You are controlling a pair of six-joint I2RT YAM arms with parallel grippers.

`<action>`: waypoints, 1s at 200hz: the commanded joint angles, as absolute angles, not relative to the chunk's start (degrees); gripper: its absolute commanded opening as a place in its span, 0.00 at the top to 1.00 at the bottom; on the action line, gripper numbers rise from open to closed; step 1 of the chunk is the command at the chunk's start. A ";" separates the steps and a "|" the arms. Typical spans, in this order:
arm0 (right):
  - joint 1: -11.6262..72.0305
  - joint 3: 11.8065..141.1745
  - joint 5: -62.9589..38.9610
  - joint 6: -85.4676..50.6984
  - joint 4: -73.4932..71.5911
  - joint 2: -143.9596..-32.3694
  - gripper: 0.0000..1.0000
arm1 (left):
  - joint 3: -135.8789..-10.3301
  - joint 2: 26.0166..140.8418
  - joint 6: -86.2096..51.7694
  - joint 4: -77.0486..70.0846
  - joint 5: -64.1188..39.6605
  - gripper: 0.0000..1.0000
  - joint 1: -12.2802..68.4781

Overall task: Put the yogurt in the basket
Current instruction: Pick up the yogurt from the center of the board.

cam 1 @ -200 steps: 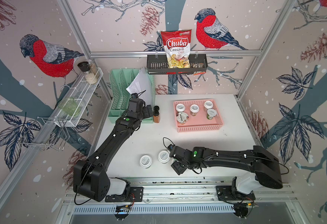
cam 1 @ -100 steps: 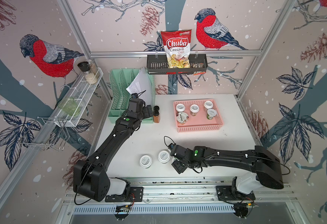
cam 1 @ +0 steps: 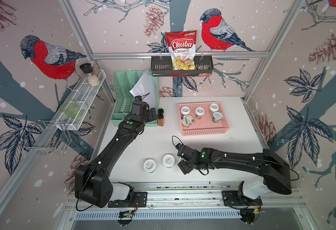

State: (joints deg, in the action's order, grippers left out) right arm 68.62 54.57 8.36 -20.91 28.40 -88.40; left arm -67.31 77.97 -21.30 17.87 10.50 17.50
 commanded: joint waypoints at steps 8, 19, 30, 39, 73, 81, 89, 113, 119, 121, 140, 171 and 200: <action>68.40 54.29 8.70 -20.27 26.75 -89.29 0.16 | -67.24 77.57 -20.82 17.49 10.84 0.04 17.65; 68.30 54.32 8.55 -20.17 26.70 -89.37 0.16 | -67.24 77.61 -20.83 17.49 10.90 0.04 17.65; 68.21 54.32 8.37 -20.09 26.62 -89.47 0.16 | -67.24 77.60 -20.71 17.52 10.83 0.04 17.65; 68.13 54.25 8.30 -20.08 26.58 -89.47 0.16 | -67.24 77.57 -20.74 17.52 10.90 0.04 17.65; 68.03 54.05 7.97 -19.99 26.61 -89.41 0.21 | -67.25 77.68 -20.66 17.49 10.90 0.04 17.63; 67.95 54.06 7.92 -20.00 26.67 -89.34 0.21 | -67.26 77.70 -20.59 17.50 10.90 0.04 17.61; 67.97 54.14 7.90 -19.88 26.77 -89.42 0.22 | -67.26 77.80 -20.62 17.52 10.90 0.04 17.65; 67.94 54.14 7.78 -19.90 27.07 -89.28 0.23 | -67.24 77.83 -20.57 17.56 11.03 0.04 17.67; 67.94 54.23 7.87 -19.92 27.24 -89.24 0.23 | -67.24 77.78 -20.57 17.50 10.97 0.04 17.58; 67.94 54.23 7.97 -19.88 27.31 -89.22 0.23 | -67.24 77.78 -20.57 17.51 10.98 0.04 17.62; 67.78 54.49 8.22 -19.74 27.74 -88.86 0.24 | -67.24 77.87 -20.57 17.50 10.99 0.04 17.66; 67.34 55.42 8.57 -19.42 28.89 -88.58 0.24 | -67.24 77.70 -20.65 17.49 10.95 0.04 17.63; 66.09 57.94 9.36 -18.38 31.72 -88.20 0.24 | -67.25 77.28 -20.73 17.53 10.93 0.04 17.66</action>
State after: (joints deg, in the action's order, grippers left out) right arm 66.87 55.88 8.14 -19.64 28.95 -88.79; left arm -67.31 77.84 -20.99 17.87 10.52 17.52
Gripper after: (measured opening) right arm 0.760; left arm 0.958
